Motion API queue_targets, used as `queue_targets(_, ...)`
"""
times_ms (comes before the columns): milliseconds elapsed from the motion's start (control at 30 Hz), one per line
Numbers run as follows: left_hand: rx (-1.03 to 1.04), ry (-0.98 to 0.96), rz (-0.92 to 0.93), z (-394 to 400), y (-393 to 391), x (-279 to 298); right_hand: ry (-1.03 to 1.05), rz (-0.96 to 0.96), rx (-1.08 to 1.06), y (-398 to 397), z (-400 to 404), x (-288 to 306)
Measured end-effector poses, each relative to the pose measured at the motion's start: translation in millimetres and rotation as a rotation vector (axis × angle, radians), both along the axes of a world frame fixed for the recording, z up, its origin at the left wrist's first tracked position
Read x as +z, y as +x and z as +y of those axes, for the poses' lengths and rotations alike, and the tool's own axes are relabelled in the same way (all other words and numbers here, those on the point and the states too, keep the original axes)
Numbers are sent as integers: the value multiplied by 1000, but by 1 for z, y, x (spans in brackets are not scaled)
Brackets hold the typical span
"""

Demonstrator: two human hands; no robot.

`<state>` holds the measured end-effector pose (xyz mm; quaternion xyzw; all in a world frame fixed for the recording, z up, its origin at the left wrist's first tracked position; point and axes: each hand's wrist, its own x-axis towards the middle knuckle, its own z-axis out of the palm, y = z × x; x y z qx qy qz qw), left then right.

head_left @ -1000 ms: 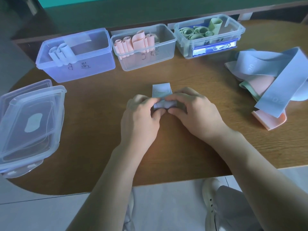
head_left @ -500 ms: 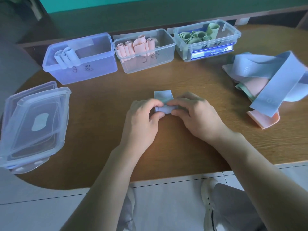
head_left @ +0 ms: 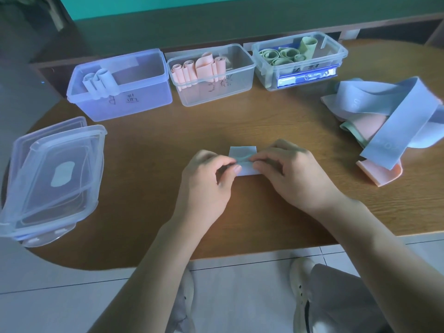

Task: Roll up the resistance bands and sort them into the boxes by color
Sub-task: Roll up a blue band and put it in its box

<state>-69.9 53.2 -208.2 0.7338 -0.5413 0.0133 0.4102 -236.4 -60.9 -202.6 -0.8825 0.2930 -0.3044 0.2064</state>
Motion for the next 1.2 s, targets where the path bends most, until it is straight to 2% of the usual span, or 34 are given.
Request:
queue_targets(133,35,-69,-9,-6,-2,-1,21,-5,-41,3,-1,4)
queue_targets(233,-40,-110,-57,-8,-4,0,59,10,-60,4,-2,7)
queue_targets(433,-36,7,-51,-11,-4,1,13,-59,-115,9,-2,1)
queue_targets(533,-35,21,-64,-15,-1,0,-13,-86,-61,10,-2,-1)
queue_targets(633,-11,12,-81,-18,0,1,20,-62,3,8,-5,-1)
queue_targets(733,43,-7,-20,-20,-4,2,43,4,29,4,-11,0)
queue_targets(900,76,-29,-49,-24,-4,0,41,12,-25,9,-13,-1)
queue_targets(1033,62,43,-55,-25,-3,0,22,20,-60,12,-14,1)
queue_targets(1200,73,110,-71,-28,0,-1,7,-103,-125,15,-11,-1)
